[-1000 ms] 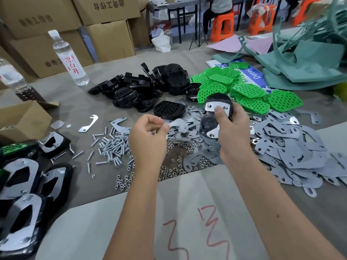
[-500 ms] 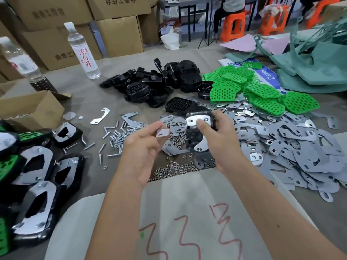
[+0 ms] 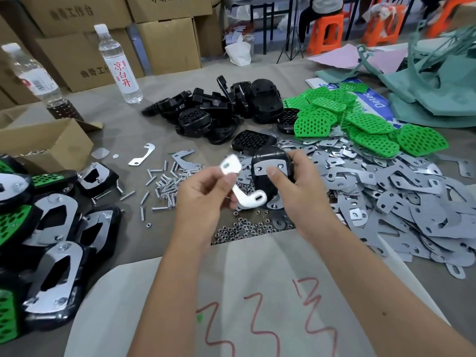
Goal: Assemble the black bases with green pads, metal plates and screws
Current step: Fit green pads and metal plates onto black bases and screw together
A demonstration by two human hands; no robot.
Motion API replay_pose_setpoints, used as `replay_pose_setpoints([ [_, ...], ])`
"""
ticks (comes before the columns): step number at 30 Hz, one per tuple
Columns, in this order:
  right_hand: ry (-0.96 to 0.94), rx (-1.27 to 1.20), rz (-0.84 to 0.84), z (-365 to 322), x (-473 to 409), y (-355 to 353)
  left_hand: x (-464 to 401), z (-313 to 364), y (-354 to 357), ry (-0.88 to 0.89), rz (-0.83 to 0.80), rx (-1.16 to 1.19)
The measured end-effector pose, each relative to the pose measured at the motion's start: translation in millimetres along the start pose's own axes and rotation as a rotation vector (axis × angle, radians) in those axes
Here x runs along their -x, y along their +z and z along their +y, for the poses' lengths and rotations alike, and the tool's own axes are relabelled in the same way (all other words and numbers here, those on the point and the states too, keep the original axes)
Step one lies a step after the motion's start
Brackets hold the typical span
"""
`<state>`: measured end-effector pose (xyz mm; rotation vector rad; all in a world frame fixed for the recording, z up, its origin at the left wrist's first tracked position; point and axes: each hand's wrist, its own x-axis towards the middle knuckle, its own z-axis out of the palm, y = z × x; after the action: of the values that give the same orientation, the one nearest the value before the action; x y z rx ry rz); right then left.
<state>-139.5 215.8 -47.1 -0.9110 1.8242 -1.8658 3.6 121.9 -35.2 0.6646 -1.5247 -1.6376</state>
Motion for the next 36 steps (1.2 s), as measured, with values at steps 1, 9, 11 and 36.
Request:
replay_pose_setpoints([
  [1, -0.012, -0.006, -0.008, -1.0, 1.5, 0.8, 1.4, -0.8, 3.2, -0.028, -0.035, -0.025],
  [9, 0.025, -0.088, -0.113, -5.7, 8.1, 4.0, 0.1, -12.3, 2.5, -0.006, -0.039, -0.137],
  [11, 0.038, -0.123, -0.143, -5.9, 8.5, 3.6, -0.4, -14.2, 0.5, 0.001, -0.023, -0.139],
  [36, 0.234, -0.339, -0.217, -9.2, 9.9, 4.9, 2.7, -12.8, 7.6, 0.000, 0.157, -0.206],
])
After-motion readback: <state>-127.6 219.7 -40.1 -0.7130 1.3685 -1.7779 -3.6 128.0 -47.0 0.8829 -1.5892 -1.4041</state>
